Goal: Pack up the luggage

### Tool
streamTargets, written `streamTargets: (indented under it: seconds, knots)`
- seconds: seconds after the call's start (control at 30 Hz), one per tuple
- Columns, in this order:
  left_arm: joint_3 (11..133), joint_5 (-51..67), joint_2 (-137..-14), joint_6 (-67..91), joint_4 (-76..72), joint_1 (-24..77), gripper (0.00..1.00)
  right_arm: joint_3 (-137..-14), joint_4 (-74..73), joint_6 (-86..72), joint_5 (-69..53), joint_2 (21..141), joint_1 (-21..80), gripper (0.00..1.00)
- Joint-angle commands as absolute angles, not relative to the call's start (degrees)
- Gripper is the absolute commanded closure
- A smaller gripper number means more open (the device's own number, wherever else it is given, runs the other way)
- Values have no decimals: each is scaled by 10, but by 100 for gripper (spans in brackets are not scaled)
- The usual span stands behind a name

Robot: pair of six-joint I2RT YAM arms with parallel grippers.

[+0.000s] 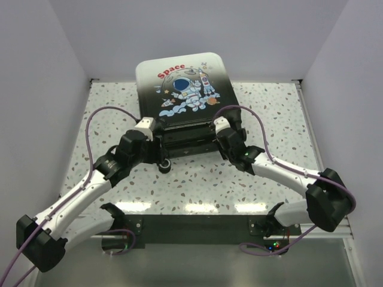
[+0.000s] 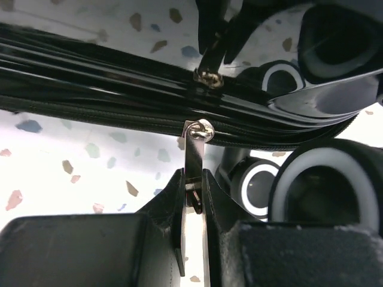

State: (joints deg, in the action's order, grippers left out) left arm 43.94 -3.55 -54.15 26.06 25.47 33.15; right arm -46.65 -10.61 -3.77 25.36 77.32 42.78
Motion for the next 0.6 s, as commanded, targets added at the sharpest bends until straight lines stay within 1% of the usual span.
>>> streamTargets:
  seconds: [0.0, 0.07, 0.2, 0.33, 0.43, 0.47, 0.53, 0.57]
  knots:
    - [429, 55, -490, 225, 203, 372, 100, -468, -36, -3, 287, 744, 378, 100]
    - [421, 56, -478, 221, 211, 409, 100, -468, -26, 20, 287, 755, 354, 100]
    - [401, 62, -482, 220, 209, 427, 100, -484, -2, 31, 289, 779, 337, 100]
    - [400, 76, -485, 206, 178, 462, 100, -507, 10, 37, 290, 791, 321, 100]
    - [396, 66, -487, 178, 148, 503, 100, -509, 6, 45, 287, 788, 282, 100]
    - [397, 54, -491, 171, 142, 517, 100, -509, 4, 53, 279, 784, 275, 100]
    - [397, 47, -504, 159, 131, 533, 100, -515, -12, 72, 222, 773, 262, 100]
    - [402, 47, -510, 159, 134, 533, 95, -523, -57, 93, 195, 760, 262, 89]
